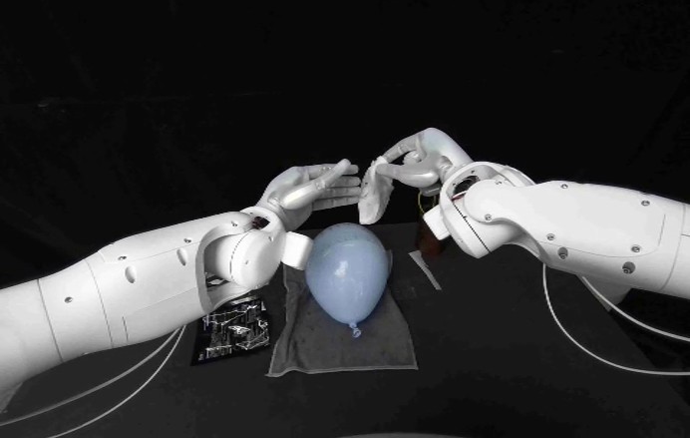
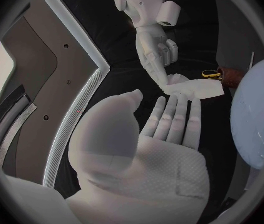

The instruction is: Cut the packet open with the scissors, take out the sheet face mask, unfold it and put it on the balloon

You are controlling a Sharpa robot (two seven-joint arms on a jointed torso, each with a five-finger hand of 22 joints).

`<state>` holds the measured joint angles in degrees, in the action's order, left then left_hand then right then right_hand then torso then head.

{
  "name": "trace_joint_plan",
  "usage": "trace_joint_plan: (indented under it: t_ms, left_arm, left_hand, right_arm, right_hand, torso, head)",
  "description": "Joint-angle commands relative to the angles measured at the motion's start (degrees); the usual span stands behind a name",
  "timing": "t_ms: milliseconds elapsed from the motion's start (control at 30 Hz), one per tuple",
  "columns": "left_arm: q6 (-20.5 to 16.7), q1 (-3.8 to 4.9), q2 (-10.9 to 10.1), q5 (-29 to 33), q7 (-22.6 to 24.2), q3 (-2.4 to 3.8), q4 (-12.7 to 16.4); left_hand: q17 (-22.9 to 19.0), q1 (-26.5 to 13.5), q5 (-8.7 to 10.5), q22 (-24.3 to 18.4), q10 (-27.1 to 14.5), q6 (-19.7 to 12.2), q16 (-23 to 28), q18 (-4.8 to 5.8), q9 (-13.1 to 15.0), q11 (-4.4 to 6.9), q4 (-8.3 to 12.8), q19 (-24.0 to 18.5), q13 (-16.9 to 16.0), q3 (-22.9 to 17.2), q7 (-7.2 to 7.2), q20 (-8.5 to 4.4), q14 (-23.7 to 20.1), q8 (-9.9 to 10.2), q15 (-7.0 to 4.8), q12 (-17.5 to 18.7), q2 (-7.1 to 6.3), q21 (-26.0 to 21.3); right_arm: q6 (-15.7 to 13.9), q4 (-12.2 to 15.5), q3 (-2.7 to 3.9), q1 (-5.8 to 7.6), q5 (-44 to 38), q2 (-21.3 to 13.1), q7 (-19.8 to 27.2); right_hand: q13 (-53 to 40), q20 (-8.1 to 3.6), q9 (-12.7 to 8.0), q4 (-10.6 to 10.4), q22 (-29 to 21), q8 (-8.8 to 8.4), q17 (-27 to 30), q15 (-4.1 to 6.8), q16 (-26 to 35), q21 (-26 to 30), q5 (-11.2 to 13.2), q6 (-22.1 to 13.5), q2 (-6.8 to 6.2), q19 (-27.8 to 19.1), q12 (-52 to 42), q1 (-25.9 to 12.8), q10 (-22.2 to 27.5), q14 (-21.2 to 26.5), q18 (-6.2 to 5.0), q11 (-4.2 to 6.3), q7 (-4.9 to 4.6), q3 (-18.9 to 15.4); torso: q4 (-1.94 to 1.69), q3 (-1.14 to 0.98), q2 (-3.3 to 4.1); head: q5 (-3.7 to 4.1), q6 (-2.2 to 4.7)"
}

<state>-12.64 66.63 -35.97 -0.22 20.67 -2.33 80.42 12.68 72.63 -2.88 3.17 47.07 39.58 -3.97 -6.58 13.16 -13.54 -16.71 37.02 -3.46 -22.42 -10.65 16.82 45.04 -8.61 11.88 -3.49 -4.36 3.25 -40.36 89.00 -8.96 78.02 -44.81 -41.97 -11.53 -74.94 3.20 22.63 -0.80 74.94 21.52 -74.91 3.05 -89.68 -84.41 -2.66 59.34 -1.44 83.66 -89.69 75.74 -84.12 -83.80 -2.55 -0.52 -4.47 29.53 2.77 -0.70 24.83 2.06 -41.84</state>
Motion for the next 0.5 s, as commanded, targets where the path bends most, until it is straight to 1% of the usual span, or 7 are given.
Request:
trace_joint_plan:
  t_ms: [33,200,267,300,333,500]
  left_arm:
    - [2.38,0.00,0.52,2.94,-0.42,0.10,-0.33]
    - [3.14,-0.01,0.96,3.38,-0.93,0.11,-0.72]
    - [3.26,-0.01,1.10,3.48,-1.12,0.11,-0.79]
    - [3.27,-0.02,1.24,3.55,-1.26,0.11,-0.88]
    - [3.27,-0.01,1.31,3.58,-1.34,0.11,-0.94]
    - [2.89,-0.01,1.63,3.61,-1.49,0.12,-1.47]
  left_hand:
    - [-0.41,-1.20,0.15,-0.12,-0.94,-0.62,0.35,1.33,-0.19,-0.07,0.03,-0.93,0.06,0.66,-5.36,-0.07,-1.12,0.41,0.12,0.19,0.21,-0.24]
    - [-0.63,-2.13,0.15,-0.11,-1.04,-0.41,0.34,1.48,-0.22,-0.08,0.01,-1.15,0.04,1.14,-5.32,-0.09,-1.40,0.41,0.17,0.14,0.59,-0.21]
    - [-0.56,-2.24,0.14,-0.02,-0.82,-0.25,0.28,1.43,-0.18,-0.07,0.03,-0.31,0.01,1.19,-5.34,-0.12,-1.03,0.37,0.15,0.10,0.69,-0.08]
    - [-0.78,-2.52,0.15,0.08,-1.28,-0.26,0.30,1.26,-0.25,-0.10,0.06,0.43,0.05,1.36,-5.40,-0.15,-1.51,0.38,0.15,0.15,0.90,0.10]
    - [-0.85,-2.56,0.15,0.08,-1.47,-0.31,0.34,1.24,-0.28,-0.12,0.07,0.44,0.06,1.40,-5.41,-0.15,-1.71,0.40,0.17,0.17,0.92,0.11]
    - [-1.61,-2.98,0.15,0.02,-3.08,-0.52,0.64,1.17,-0.48,-0.34,0.12,0.06,0.17,1.78,-5.62,-0.11,-3.95,0.53,0.43,0.31,1.27,0.01]
  right_arm:
    - [-0.22,0.18,0.07,0.14,-1.85,0.28,-0.20]
    - [0.11,0.29,0.08,0.20,-2.22,0.60,-0.25]
    - [0.18,0.23,0.08,0.21,-2.32,0.73,-0.33]
    - [0.26,0.23,0.08,0.23,-2.39,0.84,-0.37]
    - [0.30,0.25,0.08,0.23,-2.43,0.90,-0.38]
    - [0.36,0.78,0.08,0.25,-2.50,0.98,-0.32]
  right_hand:
    - [-15.06,-0.10,3.40,0.00,5.60,0.19,-15.09,0.13,-0.32,0.19,-0.16,0.30,0.35,1.30,-0.31,-0.37,-5.88,-6.20,0.23,0.41,0.10,0.33]
    - [-15.06,-0.11,3.46,0.15,5.61,0.20,-15.09,0.15,-0.32,0.19,-0.16,0.29,0.26,1.30,-0.31,-0.49,-5.88,-6.20,0.23,0.43,0.11,0.49]
    - [-15.06,-0.11,3.46,0.15,5.61,0.20,-15.09,0.15,-0.32,0.19,-0.16,0.29,0.26,1.30,-0.31,-0.49,-5.88,-6.20,0.23,0.43,0.11,0.49]
    - [-15.06,-0.11,3.46,0.15,5.61,0.20,-15.09,0.15,-0.32,0.19,-0.16,0.29,0.26,1.30,-0.31,-0.49,-5.88,-6.20,0.23,0.43,0.11,0.49]
    - [-15.06,-0.12,3.47,0.20,5.61,0.20,-15.09,0.15,-0.32,0.19,-0.16,0.29,0.22,1.30,-0.31,-0.52,-5.88,-6.20,0.23,0.43,0.11,0.54]
    - [-15.06,-0.12,3.47,0.20,5.61,0.20,-15.09,0.15,-0.32,0.19,-0.16,0.29,0.22,1.30,-0.31,-0.52,-5.88,-6.20,0.23,0.43,0.11,0.54]
  torso:
    - [0.01,-0.02,-0.01]
    - [0.03,0.03,-0.04]
    - [0.01,0.03,-0.03]
    - [-0.03,0.04,-0.02]
    - [-0.07,0.01,-0.02]
    - [-0.02,0.02,0.01]
  head:
    - [-0.04,-0.03]
    - [0.09,0.06]
    - [0.05,0.06]
    - [0.02,0.03]
    - [-0.02,0.01]
    - [-0.09,0.11]
